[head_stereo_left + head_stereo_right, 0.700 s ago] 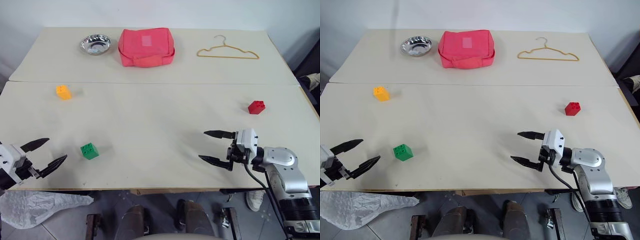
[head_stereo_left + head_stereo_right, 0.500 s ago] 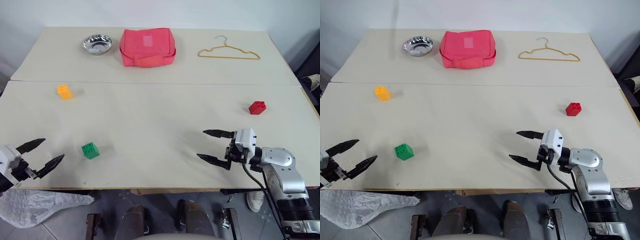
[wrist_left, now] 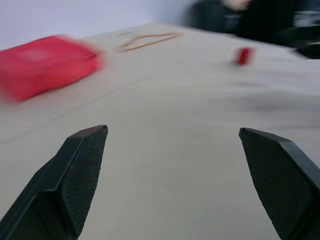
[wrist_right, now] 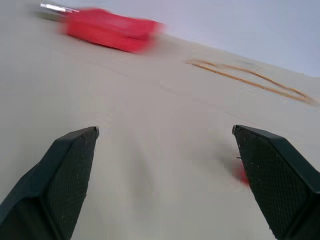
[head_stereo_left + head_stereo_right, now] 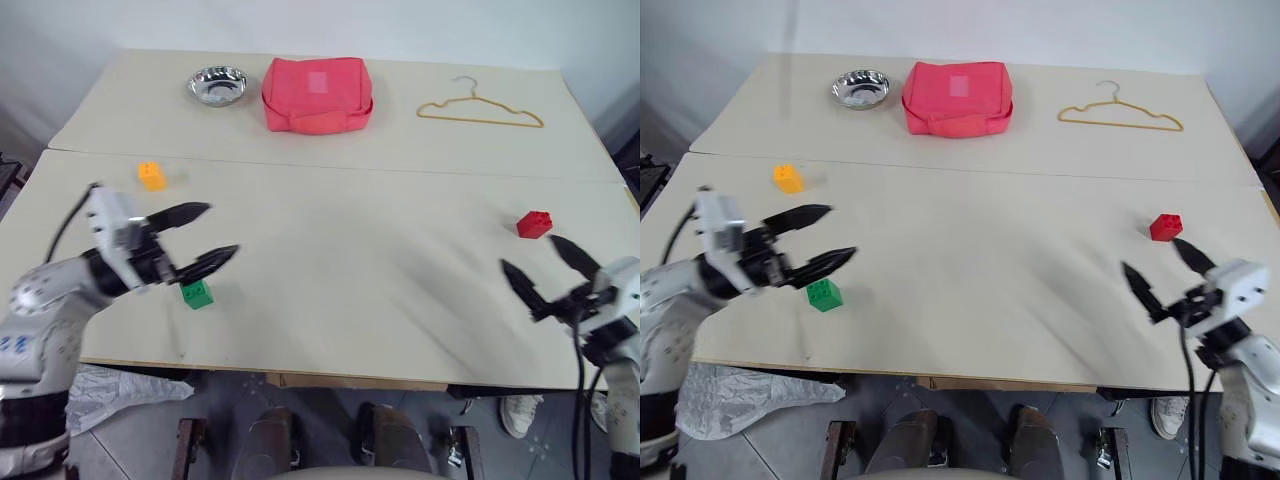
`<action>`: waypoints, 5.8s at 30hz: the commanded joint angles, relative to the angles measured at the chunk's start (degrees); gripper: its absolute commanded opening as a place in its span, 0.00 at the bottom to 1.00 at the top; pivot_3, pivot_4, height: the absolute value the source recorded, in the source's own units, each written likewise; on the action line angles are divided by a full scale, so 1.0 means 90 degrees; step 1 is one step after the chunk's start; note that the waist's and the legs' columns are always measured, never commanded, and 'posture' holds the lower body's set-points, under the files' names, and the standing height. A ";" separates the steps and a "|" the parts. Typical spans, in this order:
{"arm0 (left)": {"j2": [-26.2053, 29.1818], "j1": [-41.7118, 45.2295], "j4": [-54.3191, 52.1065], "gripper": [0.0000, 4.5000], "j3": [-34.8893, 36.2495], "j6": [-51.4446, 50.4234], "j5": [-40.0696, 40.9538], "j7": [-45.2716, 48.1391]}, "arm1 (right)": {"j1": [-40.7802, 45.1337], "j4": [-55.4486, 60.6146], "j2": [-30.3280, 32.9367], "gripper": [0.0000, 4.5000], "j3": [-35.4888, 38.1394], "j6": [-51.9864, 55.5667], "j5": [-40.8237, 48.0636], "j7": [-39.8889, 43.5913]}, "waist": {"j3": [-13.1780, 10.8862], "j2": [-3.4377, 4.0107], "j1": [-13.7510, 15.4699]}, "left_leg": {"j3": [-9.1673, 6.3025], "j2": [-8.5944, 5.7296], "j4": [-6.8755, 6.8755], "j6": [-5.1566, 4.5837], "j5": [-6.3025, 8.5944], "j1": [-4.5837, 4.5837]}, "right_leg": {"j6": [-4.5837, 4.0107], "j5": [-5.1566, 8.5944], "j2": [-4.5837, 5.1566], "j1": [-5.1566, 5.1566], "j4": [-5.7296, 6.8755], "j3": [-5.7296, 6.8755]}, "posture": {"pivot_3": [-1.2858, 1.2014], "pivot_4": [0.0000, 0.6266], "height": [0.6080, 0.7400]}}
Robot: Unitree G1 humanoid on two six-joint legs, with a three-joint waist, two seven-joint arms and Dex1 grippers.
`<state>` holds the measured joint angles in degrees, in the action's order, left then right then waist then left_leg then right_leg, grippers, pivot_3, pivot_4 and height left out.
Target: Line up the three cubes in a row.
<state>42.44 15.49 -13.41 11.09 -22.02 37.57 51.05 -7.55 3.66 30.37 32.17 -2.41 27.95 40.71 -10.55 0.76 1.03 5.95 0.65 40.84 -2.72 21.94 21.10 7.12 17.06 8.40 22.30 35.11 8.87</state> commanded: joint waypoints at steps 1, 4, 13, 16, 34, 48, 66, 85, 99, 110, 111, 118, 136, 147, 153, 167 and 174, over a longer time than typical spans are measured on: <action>-0.0154 0.0370 0.0155 1.00 -0.0868 0.0385 -0.0577 0.0571 | -0.0197 0.0045 -0.0051 1.00 0.0257 -0.0072 -0.0312 -0.0569 | 0.0001 0.0001 -0.0095 | 0.0018 0.0002 -0.0009 0.0002 -0.0001 -0.0003 | 0.0000 0.0000 -0.0003 0.0008 0.0001 -0.0009 | 0.52 0.24 1.00; -0.0377 0.0629 0.0326 1.00 -0.1148 0.0465 -0.0719 0.0711 | -0.0038 0.0325 0.0124 1.00 0.0209 0.0590 -0.0403 -0.1163 | -0.0001 0.0006 -0.0186 | 0.0048 0.0005 -0.0030 0.0013 -0.0009 -0.0016 | 0.0000 0.0000 -0.0023 0.0022 0.0000 -0.0039 | 0.52 0.24 1.00; -0.0514 0.0576 0.0738 1.00 -0.1502 0.1297 -0.1817 0.0638 | 0.2211 0.0364 0.1283 1.00 -0.0725 0.3824 -0.0481 -0.2365 | -0.0006 0.0014 -0.0247 | 0.0099 0.0027 -0.0065 0.0017 -0.0015 -0.0067 | -0.0001 0.0001 -0.0031 0.0031 0.0019 -0.0117 | 0.52 0.24 1.00; -0.0654 0.0606 0.0825 1.00 -0.1520 0.1415 -0.1905 0.0630 | 0.3216 -0.0281 0.1417 1.00 -0.1037 0.4523 -0.0547 -0.2561 | -0.0007 0.0013 -0.0159 | 0.0100 0.0020 -0.0065 0.0013 -0.0017 -0.0063 | -0.0001 0.0001 -0.0022 0.0032 0.0018 -0.0119 | 0.52 0.24 1.00; -0.0921 0.0404 0.0423 1.00 -0.1309 0.1188 -0.1884 0.0280 | 0.5592 -0.3916 0.1335 0.64 -0.2327 0.4182 -0.1628 -0.1832 | -0.0007 0.0013 -0.0153 | 0.0099 0.0010 -0.0074 -0.0003 -0.0025 -0.0027 | 0.0006 -0.0003 -0.0011 0.0056 0.0006 -0.0099 | 0.52 0.24 1.00; -0.0798 0.0242 0.0543 1.00 -0.0947 0.1228 -0.1801 0.0333 | 0.5911 -0.2001 0.1945 0.33 -0.4467 0.2914 -0.1508 0.3323 | -0.0012 0.0022 -0.0154 | 0.0083 0.0011 -0.0071 -0.0004 -0.0026 -0.0008 | 0.0009 -0.0004 -0.0014 0.0063 -0.0006 -0.0080 | 0.52 0.24 1.00; -0.0688 -0.0195 0.0187 1.00 -0.0670 0.1093 -0.1707 0.0284 | 0.7114 -0.4167 0.0164 0.33 -0.5793 0.0441 -0.2834 0.4602 | -0.0013 0.0020 -0.0164 | 0.0048 0.0006 -0.0051 -0.0004 -0.0026 0.0016 | 0.0010 -0.0005 -0.0005 0.0060 -0.0002 -0.0045 | 0.52 0.24 1.00; -0.0088 -0.1624 0.0152 1.00 0.2054 0.0965 -0.0712 0.0276 | 0.5262 -0.2693 0.0442 0.99 -0.3426 -0.0036 -0.0289 0.5447 | -0.0015 0.0017 -0.0291 | 0.0007 0.0006 -0.0060 -0.0003 -0.0026 0.0014 | 0.0007 -0.0004 0.0005 0.0038 -0.0009 0.0008 | 0.52 0.24 1.00; 0.0525 -0.3964 0.2976 1.00 0.4071 0.1810 -0.0698 0.1725 | 0.3136 -0.1259 0.0363 0.99 -0.3689 -0.0204 0.0667 0.5724 | -0.0018 -0.0001 -0.0260 | 0.0022 0.0008 -0.0058 0.0002 -0.0023 -0.0007 | 0.0001 0.0000 0.0013 0.0026 -0.0011 0.0009 | 0.52 0.24 1.00; 0.0369 -0.3116 0.1548 1.00 0.2346 0.1291 -0.0708 0.1685 | 0.3293 -0.1390 0.0381 0.99 -0.3756 -0.0387 0.0492 0.5498 | -0.0010 -0.0015 -0.0149 | 0.0011 0.0005 -0.0053 0.0004 -0.0024 -0.0009 | -0.0001 -0.0001 0.0017 0.0021 -0.0002 0.0009 | 0.52 0.24 1.00; 0.0389 -0.2908 0.1725 1.00 0.2089 0.1360 -0.0861 0.1703 | 0.3330 -0.1371 0.0379 0.99 -0.3826 -0.0342 0.0465 0.5519 | -0.0010 -0.0015 -0.0175 | 0.0011 0.0005 -0.0053 0.0004 -0.0024 -0.0008 | -0.0001 -0.0001 0.0015 0.0022 -0.0004 0.0010 | 0.52 0.24 1.00; 0.0501 -0.2077 0.2526 0.74 0.1345 0.1717 -0.1255 0.1992 | 0.3375 -0.1267 0.0309 1.00 -0.3939 -0.0342 0.0338 0.5348 | -0.0011 -0.0014 -0.0242 | 0.0022 0.0006 -0.0054 0.0005 -0.0024 -0.0006 | -0.0002 0.0000 0.0010 0.0028 -0.0002 0.0013 | 0.52 0.24 1.00; -0.0464 0.2043 0.3528 0.33 -0.1258 0.1579 -0.1941 0.2725 | 0.2034 -0.0146 0.0420 1.00 -0.2940 -0.0018 0.0536 0.3978 | -0.0007 -0.0021 0.0029 | 0.0005 -0.0011 0.0020 -0.0001 -0.0023 0.0015 | 0.0003 -0.0003 0.0016 0.0019 0.0037 0.0014 | 0.52 0.24 1.00; -0.1953 0.4700 0.7724 0.33 -0.2528 0.3608 -0.3750 0.2772 | 0.1059 0.1027 0.0476 1.00 -0.2292 0.0309 0.0799 0.3091 | -0.0016 -0.0035 -0.0055 | 0.0013 -0.0041 0.0007 -0.0002 -0.0024 0.0019 | 0.0004 -0.0002 0.0006 0.0029 0.0033 0.0018 | 0.52 0.24 1.00; -0.2218 0.4972 0.8418 0.33 -0.2508 0.3811 -0.3987 0.2821 | 0.0665 0.1440 0.0430 1.00 -0.2275 0.0374 0.0805 0.2833 | -0.0016 -0.0040 0.0021 | 0.0007 -0.0042 0.0020 -0.0008 -0.0027 0.0019 | 0.0006 -0.0003 0.0014 0.0022 0.0038 0.0019 | 0.52 0.24 1.00; -0.1421 0.2480 0.4939 0.99 -0.0225 0.2981 -0.1938 0.2548 | 0.1661 0.0995 0.0149 1.00 -0.2868 0.0827 0.0955 0.2817 | -0.0017 -0.0041 -0.0211 | 0.0004 0.0004 0.0010 -0.0010 -0.0027 0.0012 | 0.0002 -0.0002 0.0013 0.0027 0.0041 0.0019 | 0.52 0.24 1.00; -0.1542 -0.0819 0.1928 0.99 0.2132 0.1931 -0.1200 -0.0363 | 0.2472 0.0433 -0.0351 1.00 -0.3259 0.0579 0.0718 0.2910 | -0.0018 -0.0046 -0.0235 | -0.0046 0.0001 0.0027 -0.0010 -0.0026 0.0017 | 0.0002 -0.0002 0.0019 0.0006 0.0045 0.0012 | 0.52 0.24 1.00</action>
<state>29.23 12.32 10.01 24.35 -3.03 24.47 53.96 13.64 8.25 28.14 3.13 4.46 34.63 66.80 -10.72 0.35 -1.08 5.55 0.66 41.06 -2.80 21.71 21.23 7.14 17.04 8.61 22.33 35.47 8.93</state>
